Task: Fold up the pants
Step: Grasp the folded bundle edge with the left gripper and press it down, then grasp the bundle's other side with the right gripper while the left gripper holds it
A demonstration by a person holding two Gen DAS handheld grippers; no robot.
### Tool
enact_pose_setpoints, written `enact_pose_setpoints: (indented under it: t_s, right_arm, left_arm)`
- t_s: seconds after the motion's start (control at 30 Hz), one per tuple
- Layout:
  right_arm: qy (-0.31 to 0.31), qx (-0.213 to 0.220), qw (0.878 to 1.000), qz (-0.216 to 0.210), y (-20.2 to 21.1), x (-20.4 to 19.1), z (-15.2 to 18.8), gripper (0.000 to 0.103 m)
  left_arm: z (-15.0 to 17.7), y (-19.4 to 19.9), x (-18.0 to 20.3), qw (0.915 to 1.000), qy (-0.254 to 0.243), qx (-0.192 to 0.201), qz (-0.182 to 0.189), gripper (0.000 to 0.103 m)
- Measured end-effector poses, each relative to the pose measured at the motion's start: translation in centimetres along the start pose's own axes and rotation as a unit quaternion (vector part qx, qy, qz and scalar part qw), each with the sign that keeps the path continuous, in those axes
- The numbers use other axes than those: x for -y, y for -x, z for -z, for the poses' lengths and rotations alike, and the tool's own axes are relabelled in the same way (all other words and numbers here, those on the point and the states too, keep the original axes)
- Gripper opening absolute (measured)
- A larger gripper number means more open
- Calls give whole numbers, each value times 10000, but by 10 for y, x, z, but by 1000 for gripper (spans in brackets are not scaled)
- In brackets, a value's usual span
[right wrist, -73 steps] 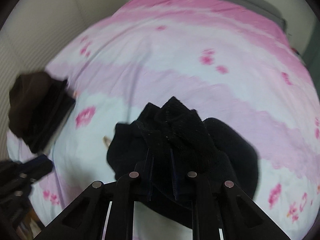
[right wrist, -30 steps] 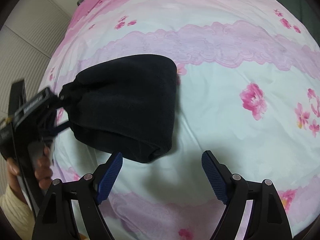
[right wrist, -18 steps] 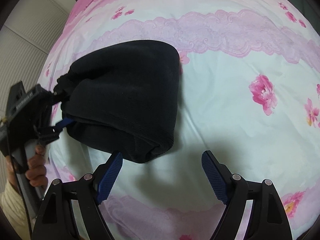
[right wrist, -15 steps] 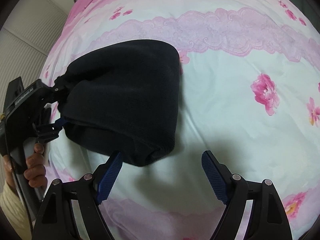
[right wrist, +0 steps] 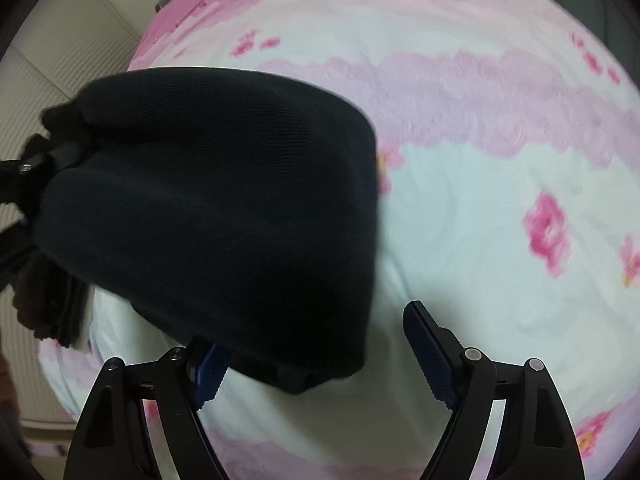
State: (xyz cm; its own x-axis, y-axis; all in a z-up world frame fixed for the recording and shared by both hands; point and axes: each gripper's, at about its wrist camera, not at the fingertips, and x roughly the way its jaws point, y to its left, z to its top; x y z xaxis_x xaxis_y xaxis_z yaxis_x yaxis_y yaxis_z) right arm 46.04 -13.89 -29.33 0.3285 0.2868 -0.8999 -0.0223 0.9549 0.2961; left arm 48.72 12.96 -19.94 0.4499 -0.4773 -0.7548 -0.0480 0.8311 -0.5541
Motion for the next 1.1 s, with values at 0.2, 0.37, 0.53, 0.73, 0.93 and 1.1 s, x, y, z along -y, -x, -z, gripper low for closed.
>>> enact_pose_setpoints:
  t_s: [0.2,0.37,0.53,0.73,0.93,1.1]
  right_arm:
    - [873,308,9909,975,26,-17,0,82]
    - [1226,178,9815,1461,16,-7,3,82]
    - [956,-41,9882,1197,13,-12,-6,82]
    - [1208,-59,9886,897,11,-46,-3,82]
    - [1155,-265,9889,897,2,-43,3,82]
    - [883,-667,9918,645,4,-22,9,82]
  left_arm:
    - [11,-24,-26,9985,240,-470,111,26]
    - [25,-37,-14,9977,-187,-654,-66,26]
    - [13,-23,-34,9977,-346,-475,-324,26]
    - [6,-38,-82,9959,-52,-772,-472,30]
    - [10,-41,-89,9910,-424,-890,-903,65]
    - [8,-42,-94,9876,-708,-1085,-892,70]
